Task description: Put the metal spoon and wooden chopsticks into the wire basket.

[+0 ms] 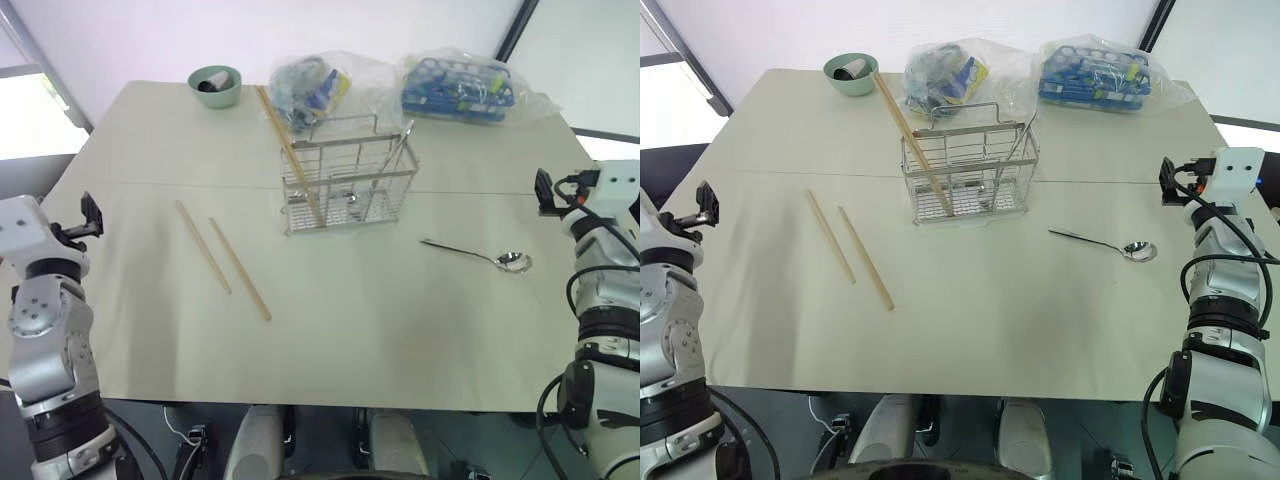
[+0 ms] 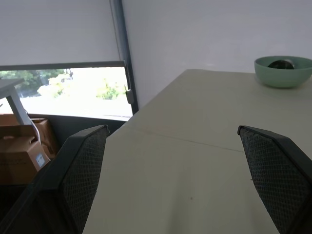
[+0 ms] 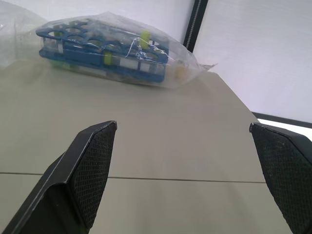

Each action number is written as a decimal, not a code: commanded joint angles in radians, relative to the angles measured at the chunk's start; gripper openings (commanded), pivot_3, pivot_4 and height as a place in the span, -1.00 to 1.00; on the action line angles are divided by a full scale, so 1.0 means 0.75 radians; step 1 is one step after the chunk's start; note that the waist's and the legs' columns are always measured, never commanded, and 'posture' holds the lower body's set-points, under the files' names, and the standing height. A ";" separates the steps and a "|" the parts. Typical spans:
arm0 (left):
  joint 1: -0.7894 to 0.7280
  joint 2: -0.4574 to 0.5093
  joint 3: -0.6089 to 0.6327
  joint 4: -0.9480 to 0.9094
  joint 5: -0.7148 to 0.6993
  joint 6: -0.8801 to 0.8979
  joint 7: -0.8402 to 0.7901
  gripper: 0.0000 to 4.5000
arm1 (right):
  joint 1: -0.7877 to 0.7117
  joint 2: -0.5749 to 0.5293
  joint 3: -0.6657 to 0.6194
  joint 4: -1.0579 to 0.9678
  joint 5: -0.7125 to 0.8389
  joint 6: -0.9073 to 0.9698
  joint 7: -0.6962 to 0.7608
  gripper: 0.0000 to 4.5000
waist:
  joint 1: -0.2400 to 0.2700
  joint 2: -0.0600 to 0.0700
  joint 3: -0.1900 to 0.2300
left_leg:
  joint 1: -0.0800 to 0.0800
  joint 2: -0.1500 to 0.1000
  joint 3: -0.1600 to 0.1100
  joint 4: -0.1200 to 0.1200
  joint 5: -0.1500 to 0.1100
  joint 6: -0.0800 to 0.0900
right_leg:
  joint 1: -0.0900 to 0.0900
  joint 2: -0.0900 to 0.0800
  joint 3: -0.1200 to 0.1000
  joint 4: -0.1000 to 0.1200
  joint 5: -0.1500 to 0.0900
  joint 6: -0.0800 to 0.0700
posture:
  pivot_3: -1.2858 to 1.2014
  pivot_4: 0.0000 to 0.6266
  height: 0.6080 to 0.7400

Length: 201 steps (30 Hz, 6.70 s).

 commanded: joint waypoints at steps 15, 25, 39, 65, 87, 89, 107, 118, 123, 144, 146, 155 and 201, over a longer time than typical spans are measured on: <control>-0.016 0.038 0.012 -0.014 0.007 -0.003 -0.005 0.99 | -0.024 -0.020 -0.037 -0.029 0.024 -0.024 -0.009 1.00 | 0.000 0.000 0.000 | 0.000 0.000 0.000 0.000 0.000 0.000 | 0.000 0.000 0.000 0.000 0.000 0.000 | 0.03 -0.52 0.54; -0.053 0.069 0.006 0.012 0.002 0.017 -0.033 0.99 | -0.022 -0.015 -0.033 -0.068 0.027 -0.008 -0.012 1.00 | 0.000 0.000 0.000 | 0.000 0.000 0.000 0.000 0.000 0.000 | 0.000 0.000 0.000 0.000 0.000 0.000 | 0.03 -0.52 0.54; -0.335 0.337 0.044 -0.171 -0.675 0.397 -0.485 0.99 | -0.276 -0.240 0.163 0.046 -0.018 0.131 0.573 1.00 | -0.004 0.002 0.003 | -0.003 0.000 0.001 0.000 0.001 -0.001 | -0.004 0.001 0.001 0.000 0.000 0.000 | 0.03 -0.52 0.54; -0.415 0.591 -0.601 -0.411 -0.860 0.543 -1.179 0.99 | -0.621 -0.202 0.773 0.597 -0.527 0.109 1.482 1.00 | -0.005 0.009 0.008 | -0.002 0.000 0.009 -0.001 0.005 -0.008 | -0.007 0.002 0.007 0.000 0.000 0.000 | 0.03 -0.52 0.54; -0.444 0.581 -0.575 -0.393 -0.846 0.539 -1.155 1.00 | -0.530 -0.173 0.717 0.605 -0.539 0.057 1.528 -0.99 | -0.005 0.009 0.008 | 0.001 0.000 0.008 0.000 0.005 -0.008 | -0.004 0.003 0.008 0.001 0.000 0.000 | 0.03 -0.52 0.54; -0.456 0.578 -0.572 -0.374 -0.834 0.531 -1.154 1.00 | -0.513 -0.169 0.685 0.574 -0.496 0.038 1.604 -0.99 | -0.006 0.009 0.008 | 0.003 0.000 0.008 0.000 0.005 -0.008 | -0.002 0.003 0.008 0.001 0.000 0.000 | 0.03 -0.52 0.54; -0.622 0.526 -0.571 -0.196 -0.708 0.452 -1.134 1.00 | -0.347 0.014 0.425 -0.911 0.579 0.987 1.176 -0.99 | 0.006 0.009 0.010 | 0.005 0.003 0.007 0.000 0.004 -0.008 | -0.003 0.004 0.008 0.003 0.002 -0.002 | 0.03 -0.52 0.54; -0.630 0.489 -0.562 -0.176 -0.666 0.427 -1.145 1.00 | -0.671 0.276 0.380 -0.331 0.272 0.601 0.753 -0.99 | -0.001 0.007 0.011 | -0.005 0.001 0.016 0.000 0.005 -0.008 | -0.010 0.003 0.008 0.003 0.002 -0.002 | 0.03 -0.52 0.54; -0.622 0.486 -0.539 -0.183 -0.667 0.427 -1.128 1.00 | -0.679 0.316 0.391 -0.173 0.197 0.458 0.752 -0.99 | -0.006 0.007 0.011 | -0.004 0.003 0.018 0.000 0.005 -0.008 | -0.012 0.004 0.010 0.005 0.002 -0.002 | 0.03 -0.52 0.54; -0.981 0.222 -0.334 0.013 -0.669 0.791 -0.248 1.00 | -0.691 0.198 0.182 -0.388 0.429 0.862 0.770 0.74 | 0.000 0.006 0.012 | -0.005 0.003 0.013 0.001 0.005 -0.007 | -0.012 0.003 0.011 0.006 0.002 -0.001 | 0.03 -0.52 0.54; -1.073 0.146 -0.257 0.105 -0.593 0.928 0.037 1.00 | -0.643 0.150 0.184 -0.542 0.515 0.980 0.861 0.74 | 0.000 0.006 0.012 | -0.005 0.003 0.013 0.000 0.005 -0.007 | -0.012 0.004 0.011 0.006 0.002 -0.001 | 0.03 -0.52 0.54; -1.174 0.016 -0.013 0.325 -0.284 1.372 0.540 1.00 | -0.253 -0.107 0.238 -1.125 0.833 1.315 1.271 0.74 | 0.004 0.002 0.014 | -0.005 0.002 0.012 0.000 0.005 -0.007 | -0.012 0.004 0.011 0.006 0.002 -0.001 | 0.03 -0.52 0.54; -1.223 -0.007 -0.122 0.790 0.029 0.372 0.242 -0.98 | 0.020 -0.193 0.111 -1.370 1.022 1.356 0.973 0.77 | 0.033 -0.007 0.014 | -0.008 0.002 0.016 0.002 0.005 -0.008 | -0.014 0.001 0.011 0.005 0.004 0.001 | 0.03 -0.52 0.54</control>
